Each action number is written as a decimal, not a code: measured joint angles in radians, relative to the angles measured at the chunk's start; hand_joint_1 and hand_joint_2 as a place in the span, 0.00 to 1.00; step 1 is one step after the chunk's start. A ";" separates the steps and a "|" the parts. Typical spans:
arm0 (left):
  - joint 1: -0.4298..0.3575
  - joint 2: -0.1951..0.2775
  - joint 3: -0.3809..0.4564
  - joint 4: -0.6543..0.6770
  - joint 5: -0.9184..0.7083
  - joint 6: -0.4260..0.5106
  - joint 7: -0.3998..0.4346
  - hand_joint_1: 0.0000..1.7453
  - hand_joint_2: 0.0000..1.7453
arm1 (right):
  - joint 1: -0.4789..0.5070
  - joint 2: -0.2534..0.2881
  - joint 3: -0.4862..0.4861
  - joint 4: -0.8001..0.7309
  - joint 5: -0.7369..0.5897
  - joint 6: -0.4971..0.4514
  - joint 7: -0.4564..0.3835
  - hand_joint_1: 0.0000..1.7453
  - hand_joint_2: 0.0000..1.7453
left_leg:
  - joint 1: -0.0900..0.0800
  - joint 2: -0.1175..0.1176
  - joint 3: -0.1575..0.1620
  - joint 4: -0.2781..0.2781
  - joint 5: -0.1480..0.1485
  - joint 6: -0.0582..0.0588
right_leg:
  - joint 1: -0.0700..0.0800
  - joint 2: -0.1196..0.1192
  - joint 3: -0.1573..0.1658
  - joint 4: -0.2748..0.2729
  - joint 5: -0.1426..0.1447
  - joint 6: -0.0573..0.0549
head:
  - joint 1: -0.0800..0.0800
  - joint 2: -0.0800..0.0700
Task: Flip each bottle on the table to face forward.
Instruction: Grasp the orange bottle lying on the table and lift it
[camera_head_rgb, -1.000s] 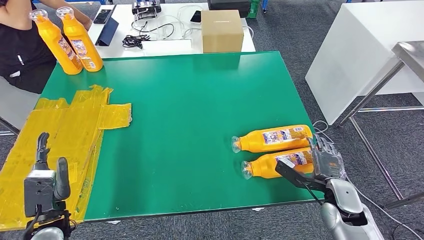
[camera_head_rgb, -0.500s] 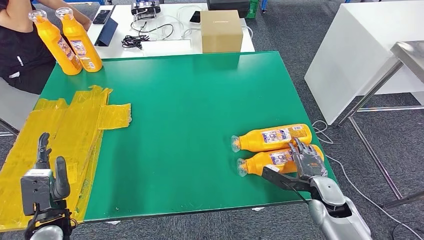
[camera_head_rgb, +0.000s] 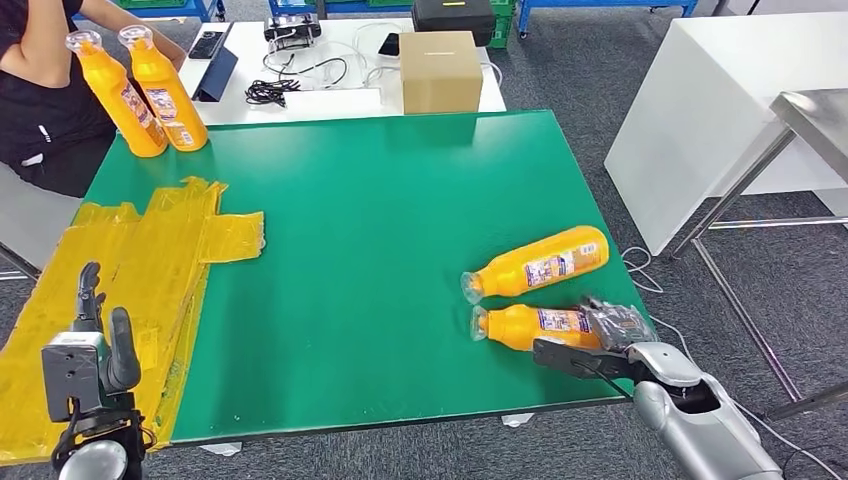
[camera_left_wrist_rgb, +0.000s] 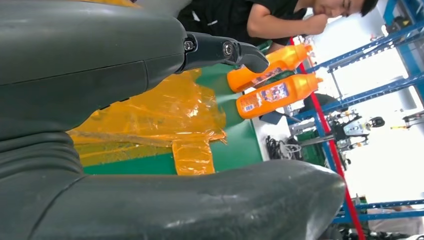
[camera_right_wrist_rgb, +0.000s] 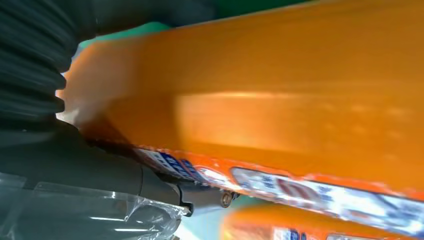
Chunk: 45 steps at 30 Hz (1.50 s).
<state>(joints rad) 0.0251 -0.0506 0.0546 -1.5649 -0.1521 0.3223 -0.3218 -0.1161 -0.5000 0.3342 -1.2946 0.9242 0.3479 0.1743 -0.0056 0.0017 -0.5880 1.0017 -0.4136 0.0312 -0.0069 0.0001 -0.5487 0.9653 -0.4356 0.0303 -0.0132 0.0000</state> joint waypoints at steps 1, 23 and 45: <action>-0.002 0.001 -0.003 0.003 0.002 0.000 -0.002 0.00 0.00 | -0.001 -0.004 0.005 0.002 -0.001 0.005 0.001 0.97 1.00 | 0.000 0.000 0.000 0.000 0.000 0.000 | 0.000 0.000 0.001 -0.001 0.000 0.000 | 0.000 0.000; -0.049 0.037 -0.082 0.054 0.121 -0.057 0.033 0.00 0.00 | 0.028 -0.075 0.056 -0.040 -0.185 -0.081 0.057 1.00 1.00 | 0.001 -0.002 0.002 0.000 -0.003 0.005 | 0.001 0.000 0.016 -0.008 0.000 0.004 | 0.000 0.000; 0.081 -0.019 -0.235 -0.077 0.683 -0.526 0.101 0.00 1.00 | -0.155 0.400 0.098 -0.217 -0.430 -0.449 -0.178 1.00 1.00 | 0.002 0.000 -0.016 0.000 0.003 0.004 | 0.002 0.000 0.001 -0.006 0.004 0.004 | 0.000 0.000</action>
<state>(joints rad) 0.1066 -0.0696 -0.1808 -1.6417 0.5305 -0.2038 -0.2210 -0.2708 -0.0999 0.4325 -1.5112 0.4939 -0.1008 -0.0035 -0.0038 0.0014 -0.6045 1.0016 -0.4108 0.0356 -0.0045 0.0005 -0.5477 0.9596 -0.4318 0.0342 -0.0132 0.0000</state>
